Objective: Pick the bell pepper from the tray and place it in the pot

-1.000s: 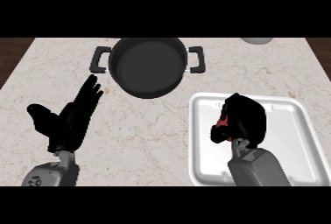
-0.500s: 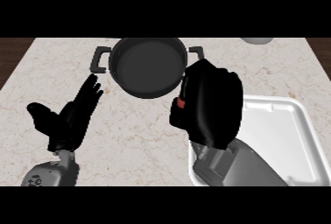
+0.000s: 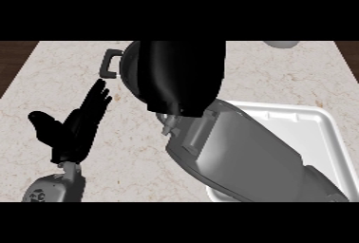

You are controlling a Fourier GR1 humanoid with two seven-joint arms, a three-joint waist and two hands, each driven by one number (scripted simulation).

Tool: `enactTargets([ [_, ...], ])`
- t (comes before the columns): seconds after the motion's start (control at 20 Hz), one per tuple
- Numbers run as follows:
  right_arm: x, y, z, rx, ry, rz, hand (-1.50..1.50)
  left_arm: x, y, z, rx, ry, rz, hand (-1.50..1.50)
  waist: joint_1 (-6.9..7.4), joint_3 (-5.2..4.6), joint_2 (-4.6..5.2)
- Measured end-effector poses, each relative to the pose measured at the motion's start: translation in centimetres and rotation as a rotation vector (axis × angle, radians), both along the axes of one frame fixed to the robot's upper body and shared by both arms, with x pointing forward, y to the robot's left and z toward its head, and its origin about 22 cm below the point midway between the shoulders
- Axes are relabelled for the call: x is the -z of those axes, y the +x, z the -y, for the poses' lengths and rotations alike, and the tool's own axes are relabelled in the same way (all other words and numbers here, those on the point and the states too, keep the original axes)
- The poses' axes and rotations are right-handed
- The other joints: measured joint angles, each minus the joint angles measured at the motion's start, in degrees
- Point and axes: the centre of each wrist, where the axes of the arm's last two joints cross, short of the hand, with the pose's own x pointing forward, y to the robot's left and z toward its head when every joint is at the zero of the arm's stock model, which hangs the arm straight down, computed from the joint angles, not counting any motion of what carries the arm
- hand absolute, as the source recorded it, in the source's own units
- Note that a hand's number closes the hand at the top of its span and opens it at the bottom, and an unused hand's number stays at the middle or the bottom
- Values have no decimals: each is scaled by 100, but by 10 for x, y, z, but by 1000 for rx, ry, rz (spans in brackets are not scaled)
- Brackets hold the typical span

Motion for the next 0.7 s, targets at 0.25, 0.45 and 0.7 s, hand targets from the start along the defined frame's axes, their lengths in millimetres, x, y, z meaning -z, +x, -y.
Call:
enactTargets([
  [0.25, -22, 32, -8, 34, 29, -44, 150, -1, 0, 2, 8, -2, -1, 0, 55, -2, 25],
  [0.45, -20, 58, -12, 79, 36, -93, 150, -1, -2, 2, 11, 0, 6, 0, 92, -2, 43],
  [0.7, -7, 92, -11, 122, 51, -157, 150, -4, 2, 10, 19, -4, 10, 0, 113, -1, 69],
])
